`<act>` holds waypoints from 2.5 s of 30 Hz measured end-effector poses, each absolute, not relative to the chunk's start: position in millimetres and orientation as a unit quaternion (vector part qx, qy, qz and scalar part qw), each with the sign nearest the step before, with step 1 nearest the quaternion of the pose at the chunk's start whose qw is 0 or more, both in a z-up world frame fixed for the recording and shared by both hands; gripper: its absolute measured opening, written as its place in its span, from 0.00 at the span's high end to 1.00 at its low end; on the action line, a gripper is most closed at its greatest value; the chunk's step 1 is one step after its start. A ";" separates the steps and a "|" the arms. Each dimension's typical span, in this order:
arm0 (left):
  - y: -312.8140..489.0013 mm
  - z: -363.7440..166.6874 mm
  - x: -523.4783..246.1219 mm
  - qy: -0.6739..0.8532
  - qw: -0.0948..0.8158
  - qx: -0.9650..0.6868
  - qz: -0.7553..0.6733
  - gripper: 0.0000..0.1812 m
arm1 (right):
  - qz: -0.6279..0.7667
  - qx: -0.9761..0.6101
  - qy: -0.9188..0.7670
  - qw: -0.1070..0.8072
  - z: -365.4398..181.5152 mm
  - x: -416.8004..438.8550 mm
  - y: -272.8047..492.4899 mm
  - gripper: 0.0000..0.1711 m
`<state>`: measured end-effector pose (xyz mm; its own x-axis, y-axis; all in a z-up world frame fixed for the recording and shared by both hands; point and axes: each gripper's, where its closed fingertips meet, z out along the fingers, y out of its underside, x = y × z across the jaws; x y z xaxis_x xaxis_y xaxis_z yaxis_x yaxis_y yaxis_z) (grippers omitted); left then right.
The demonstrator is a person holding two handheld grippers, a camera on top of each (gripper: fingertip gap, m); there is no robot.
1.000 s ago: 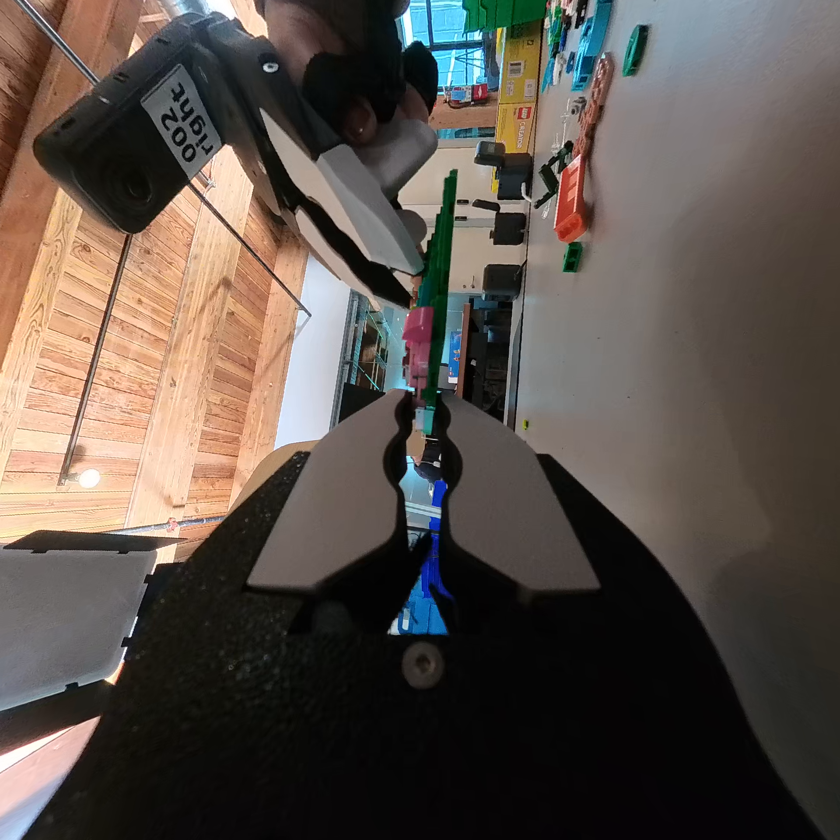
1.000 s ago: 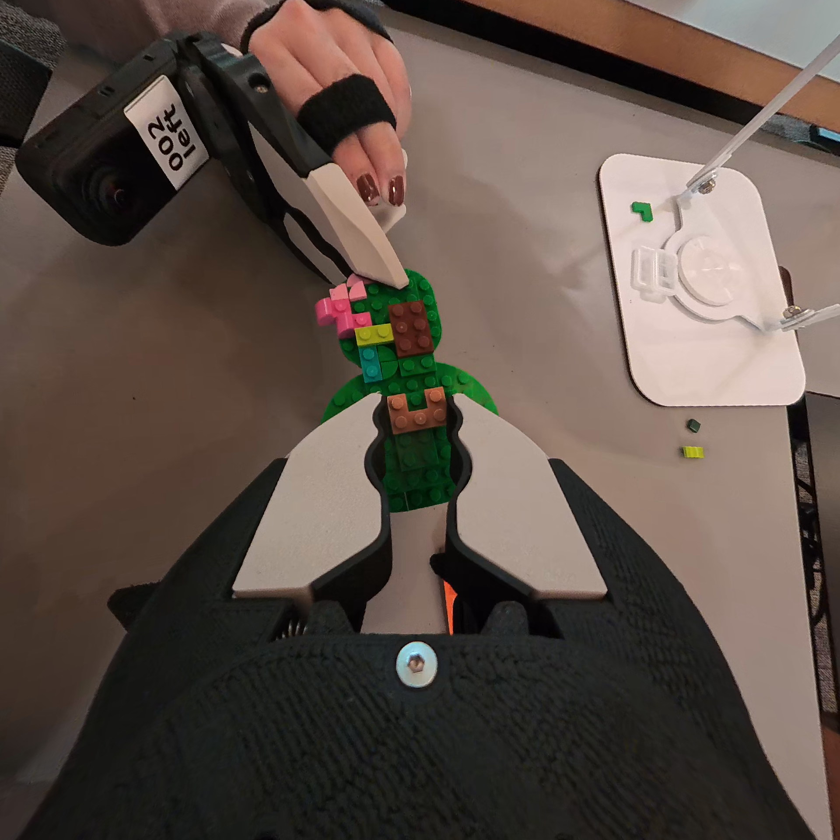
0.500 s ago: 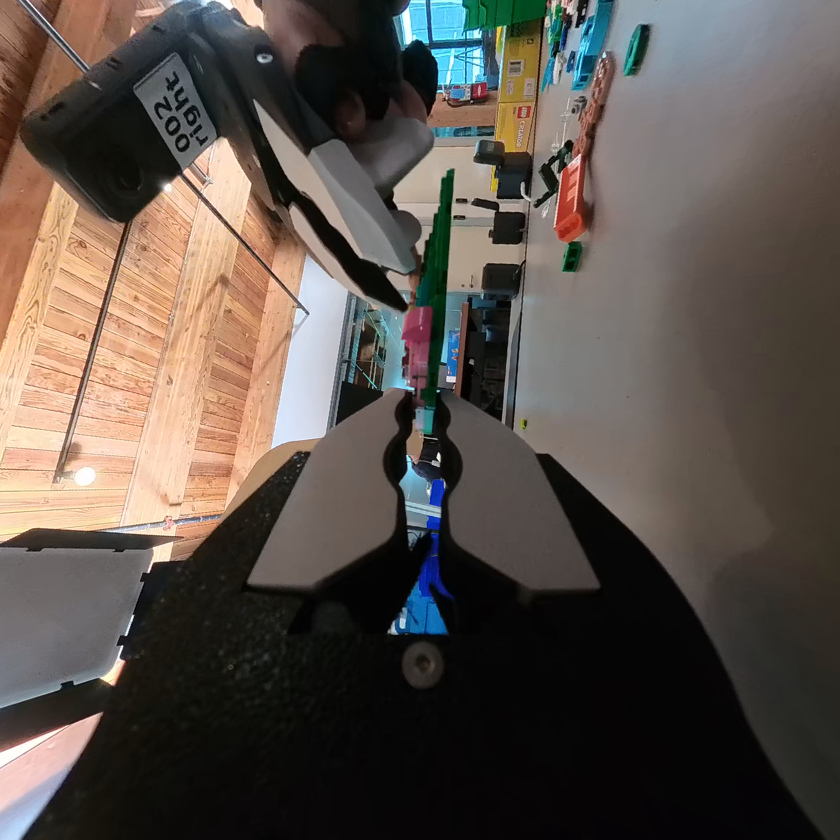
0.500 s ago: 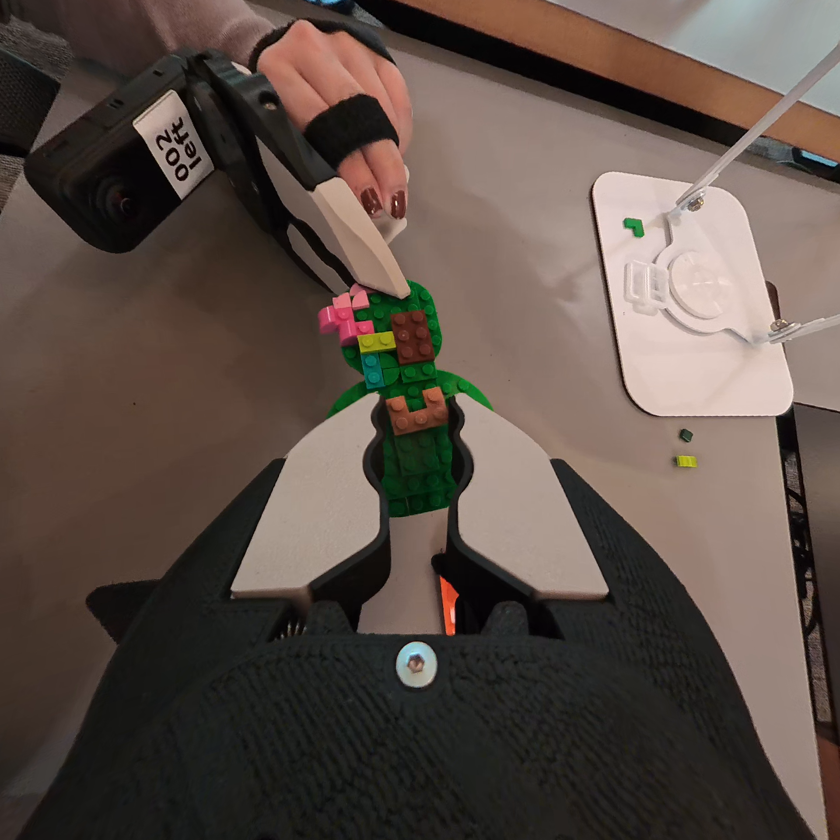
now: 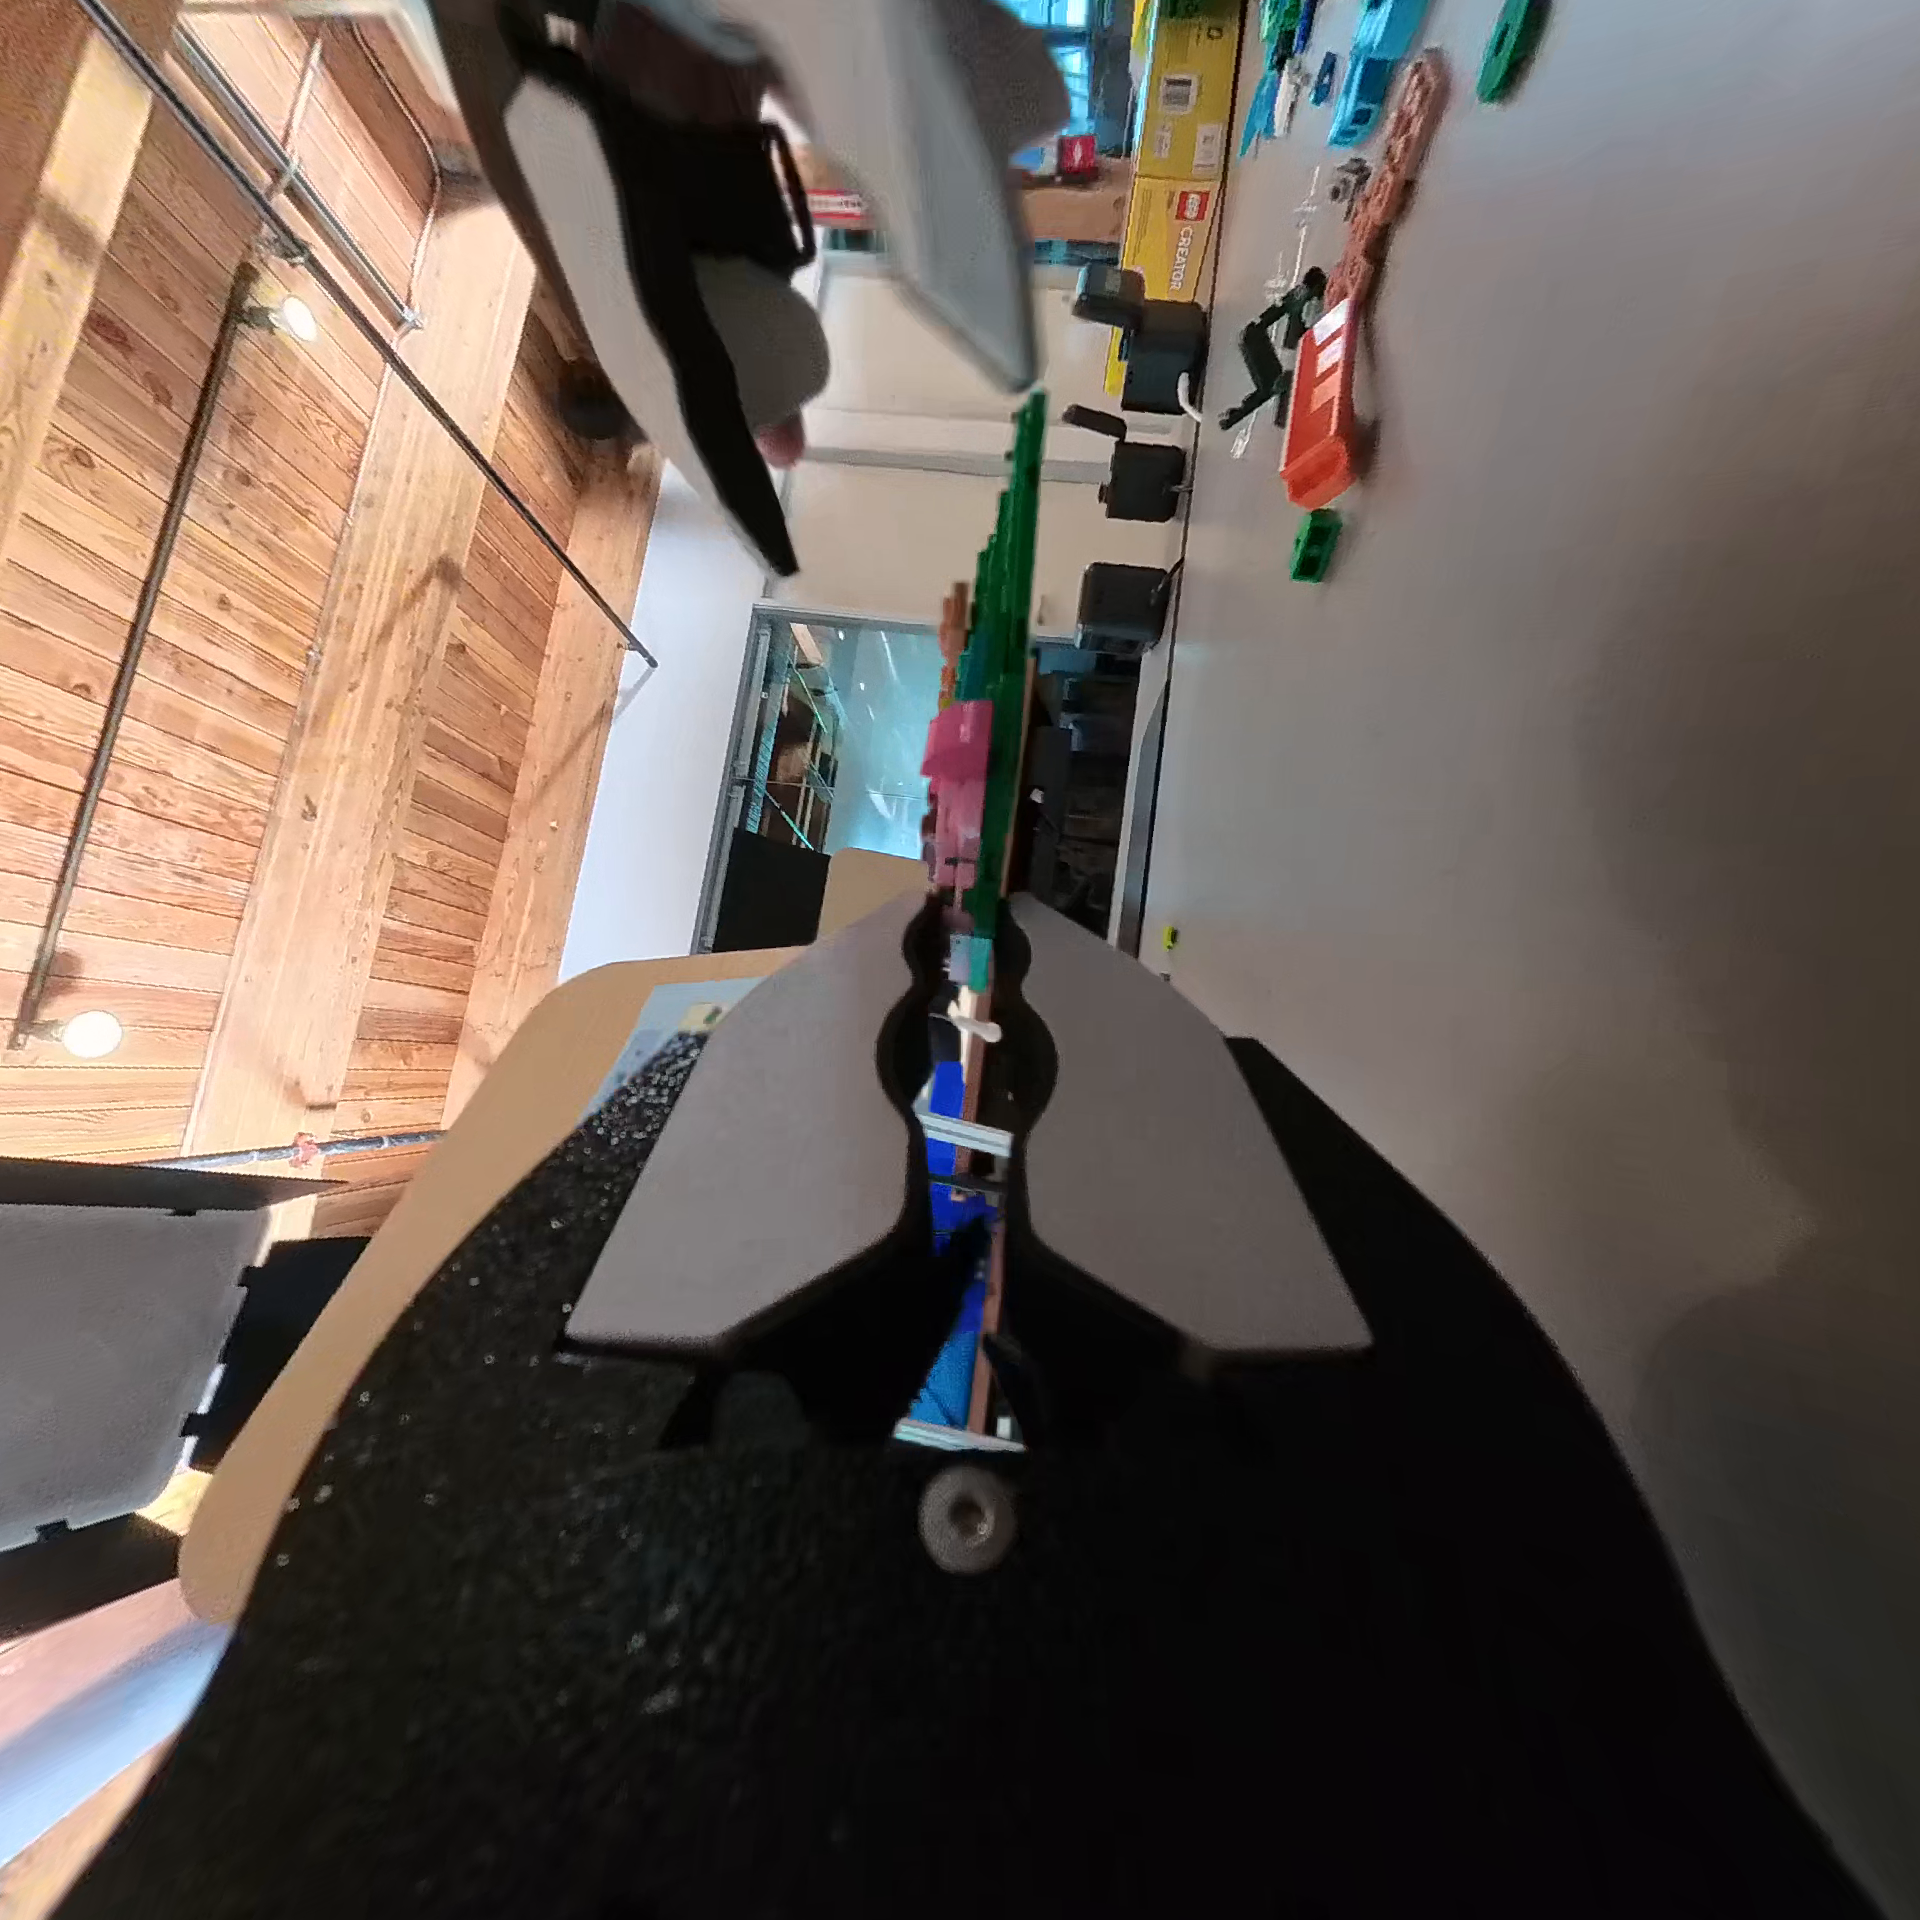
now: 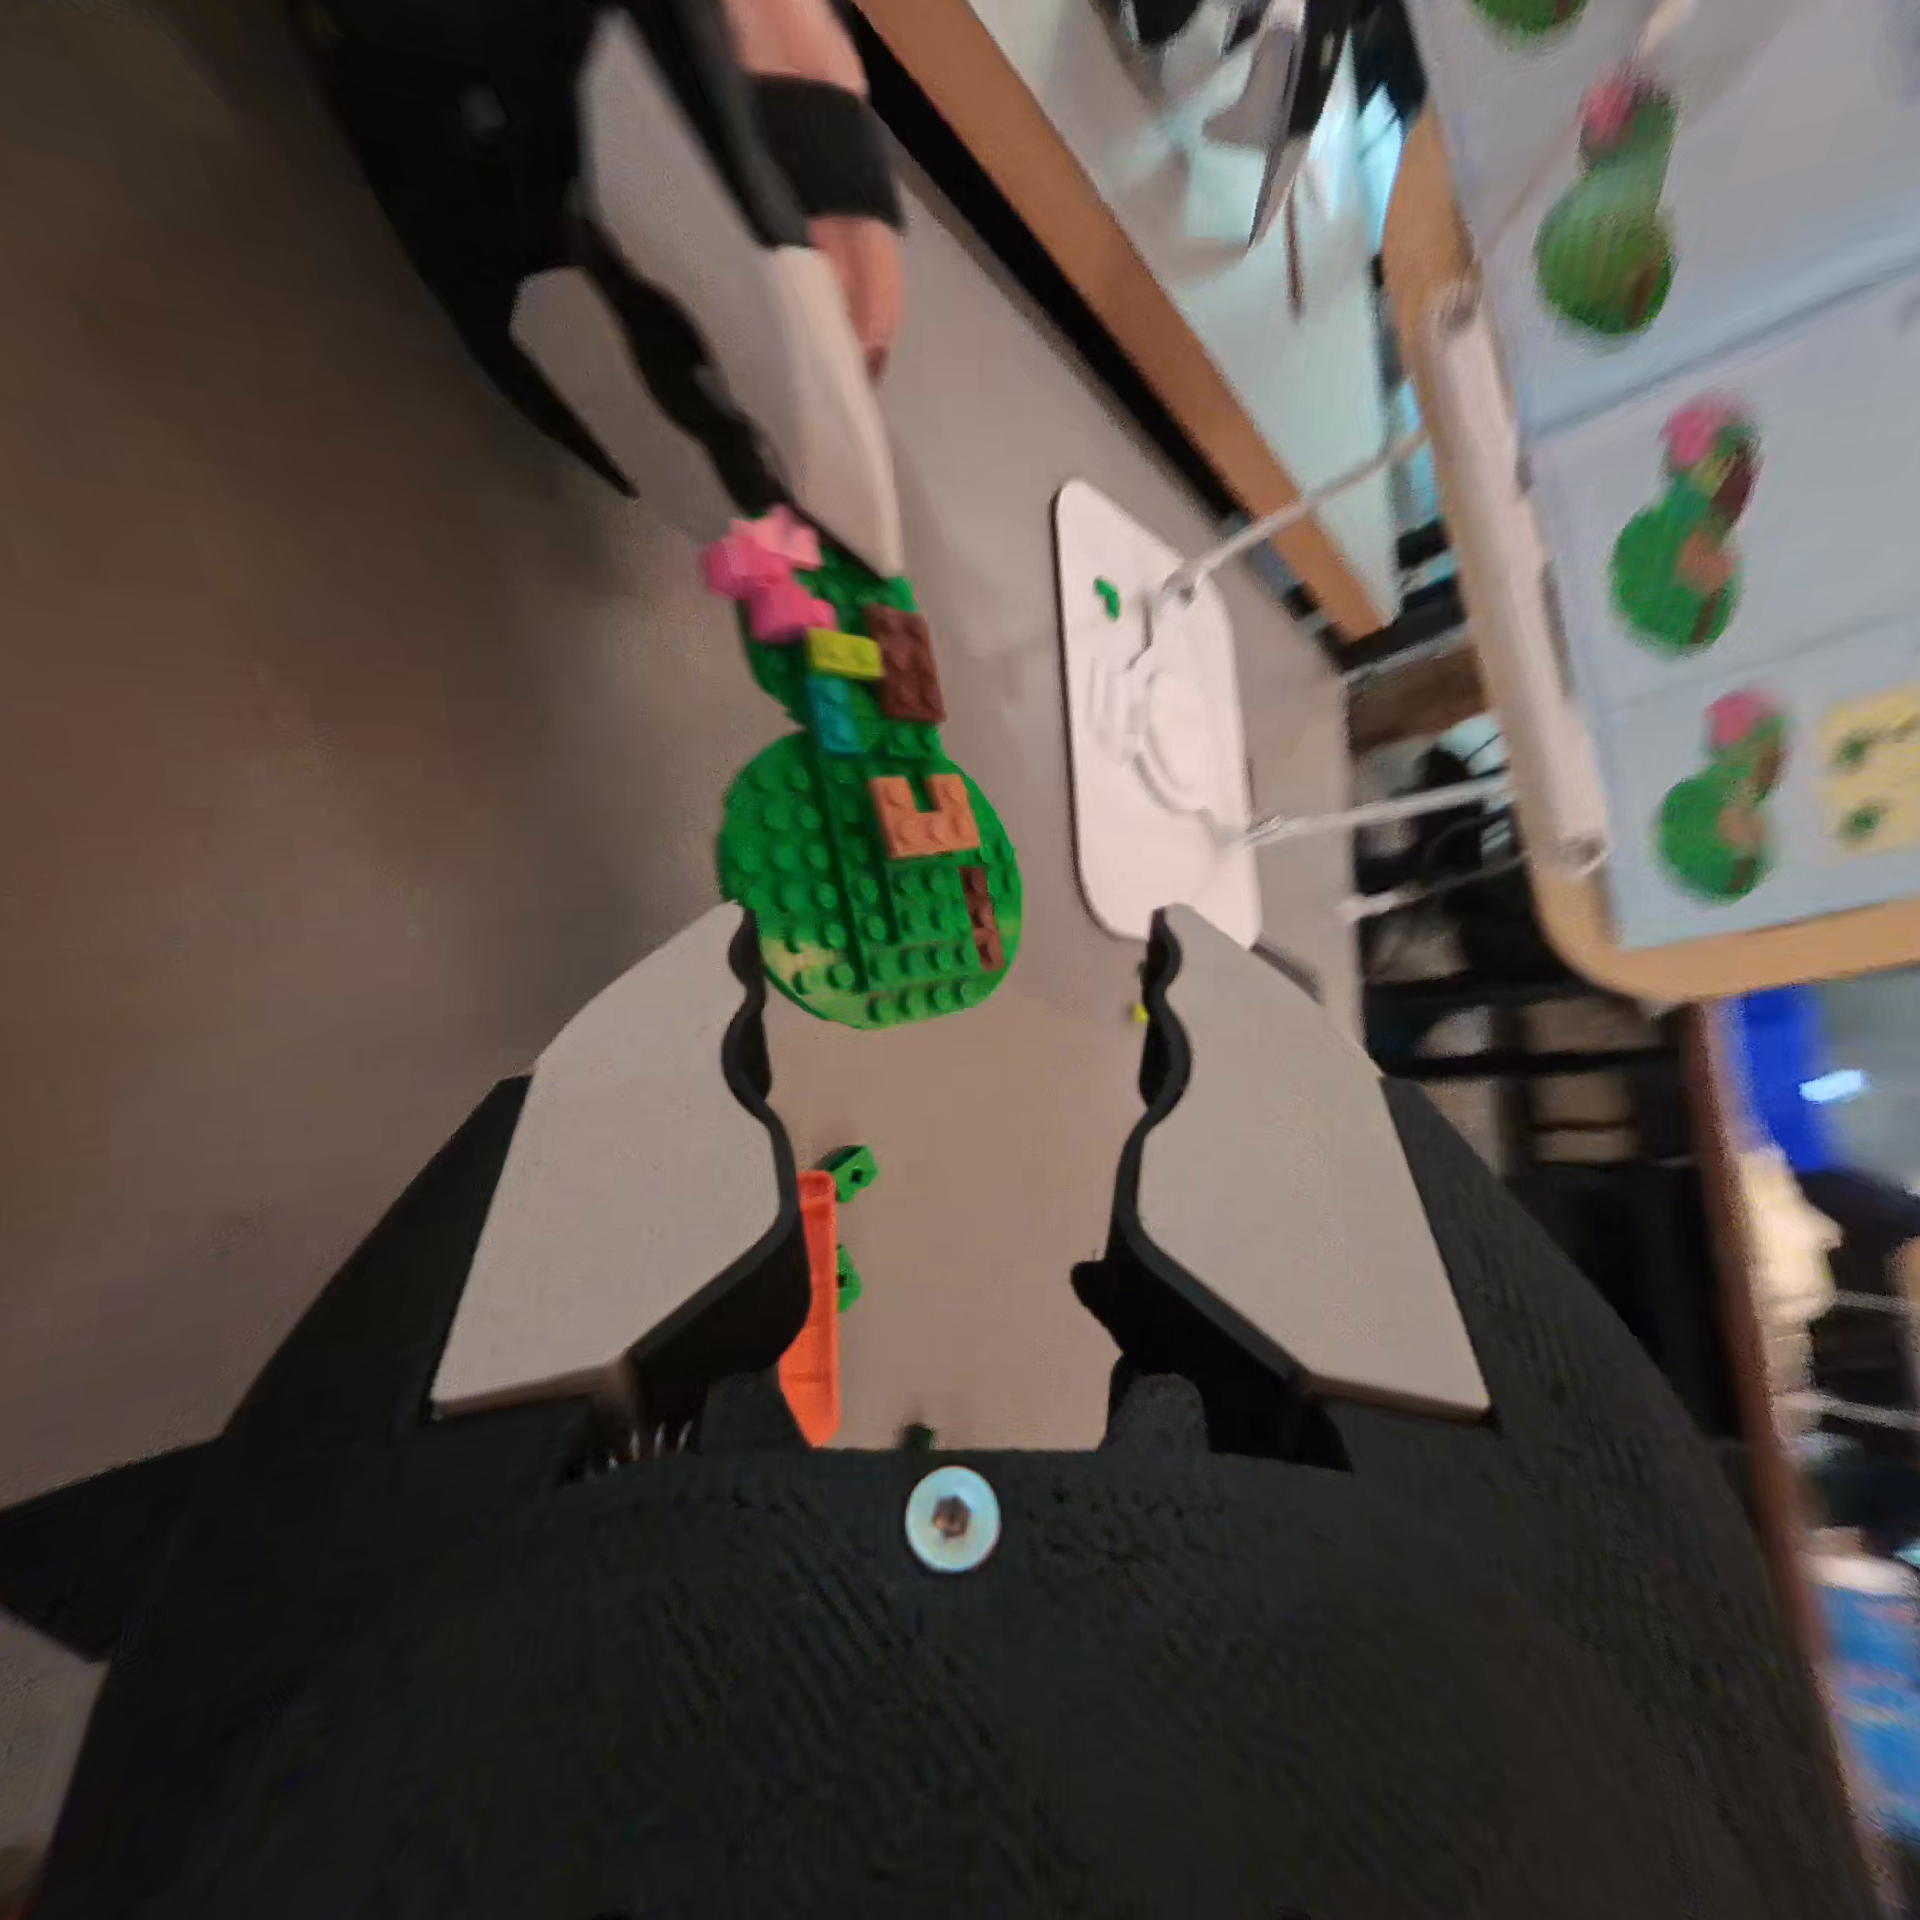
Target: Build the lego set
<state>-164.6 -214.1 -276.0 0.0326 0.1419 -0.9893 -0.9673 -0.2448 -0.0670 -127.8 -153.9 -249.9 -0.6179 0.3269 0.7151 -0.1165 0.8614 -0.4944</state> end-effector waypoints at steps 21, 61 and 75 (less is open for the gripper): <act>-213.4 -269.7 -152.7 0.368 0.508 -0.561 0.541 0.96 | 0.091 0.092 -0.734 0.667 -263.1 -160.7 -171.9 0.89; -205.4 -289.3 -127.0 0.403 0.520 -0.608 0.445 0.90 | 0.206 0.066 -0.828 0.518 -295.2 -138.7 -200.5 0.90; -205.5 -289.3 -126.4 0.399 0.516 -0.620 0.436 0.91 | 0.176 0.095 -0.820 0.536 -294.0 -137.7 -200.6 0.90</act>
<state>-126.4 -205.5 -289.3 0.3011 -0.0452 -0.9525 -0.9448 -0.1496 -0.2916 -137.7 -200.6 -294.0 -0.4066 0.0330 0.9130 -0.3449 0.9199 -0.1868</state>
